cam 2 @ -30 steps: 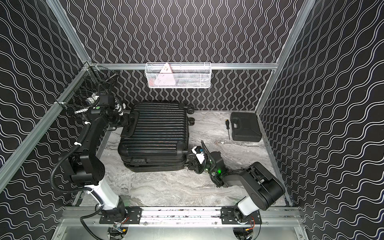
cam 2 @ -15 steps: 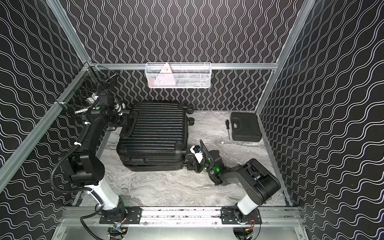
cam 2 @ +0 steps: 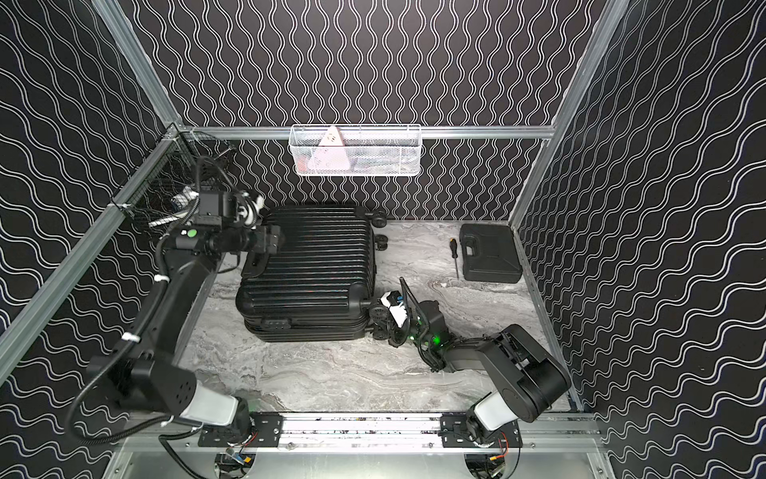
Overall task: Close the suitcase zippers
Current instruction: Zip the zipper on the suitcase.
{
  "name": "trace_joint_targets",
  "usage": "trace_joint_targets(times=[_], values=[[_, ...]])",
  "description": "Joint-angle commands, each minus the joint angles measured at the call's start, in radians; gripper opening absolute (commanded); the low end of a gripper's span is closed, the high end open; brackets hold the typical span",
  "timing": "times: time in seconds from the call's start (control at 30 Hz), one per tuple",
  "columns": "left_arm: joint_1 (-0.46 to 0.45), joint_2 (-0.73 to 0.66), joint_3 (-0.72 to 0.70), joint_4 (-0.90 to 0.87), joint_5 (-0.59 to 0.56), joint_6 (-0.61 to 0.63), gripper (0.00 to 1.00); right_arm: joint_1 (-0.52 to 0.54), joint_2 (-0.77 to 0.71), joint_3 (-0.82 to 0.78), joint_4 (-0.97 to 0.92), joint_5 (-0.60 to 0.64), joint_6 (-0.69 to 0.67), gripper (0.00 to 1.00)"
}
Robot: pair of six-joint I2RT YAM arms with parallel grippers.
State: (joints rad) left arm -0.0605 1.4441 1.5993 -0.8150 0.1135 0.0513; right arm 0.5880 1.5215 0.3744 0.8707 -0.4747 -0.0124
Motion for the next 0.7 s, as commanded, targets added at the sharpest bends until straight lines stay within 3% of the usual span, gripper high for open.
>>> trace_joint_targets(times=[0.0, 0.13, 0.33, 0.53, 0.67], values=[[-0.124, -0.083, -0.09, -0.009, 0.108, 0.21, 0.99, 0.002, -0.009, 0.007, -0.088, -0.056, 0.036, 0.0], [-0.329, -0.203, -0.266, 0.048, 0.186, 0.416, 0.97, 0.001, -0.02, 0.016, -0.131, -0.067, 0.065, 0.0], [-0.495, -0.247, -0.389, 0.095, 0.186, 0.639, 0.97, -0.001, -0.051, 0.013, -0.182, -0.102, 0.124, 0.0], [-0.613, -0.202, -0.468, 0.32, -0.084, 0.663, 0.95, -0.001, -0.093, 0.011, -0.211, -0.141, 0.216, 0.0], [-0.64, -0.165, -0.496, 0.465, -0.249, 0.641, 0.92, -0.002, -0.109, -0.016, -0.147, -0.15, 0.351, 0.0]])
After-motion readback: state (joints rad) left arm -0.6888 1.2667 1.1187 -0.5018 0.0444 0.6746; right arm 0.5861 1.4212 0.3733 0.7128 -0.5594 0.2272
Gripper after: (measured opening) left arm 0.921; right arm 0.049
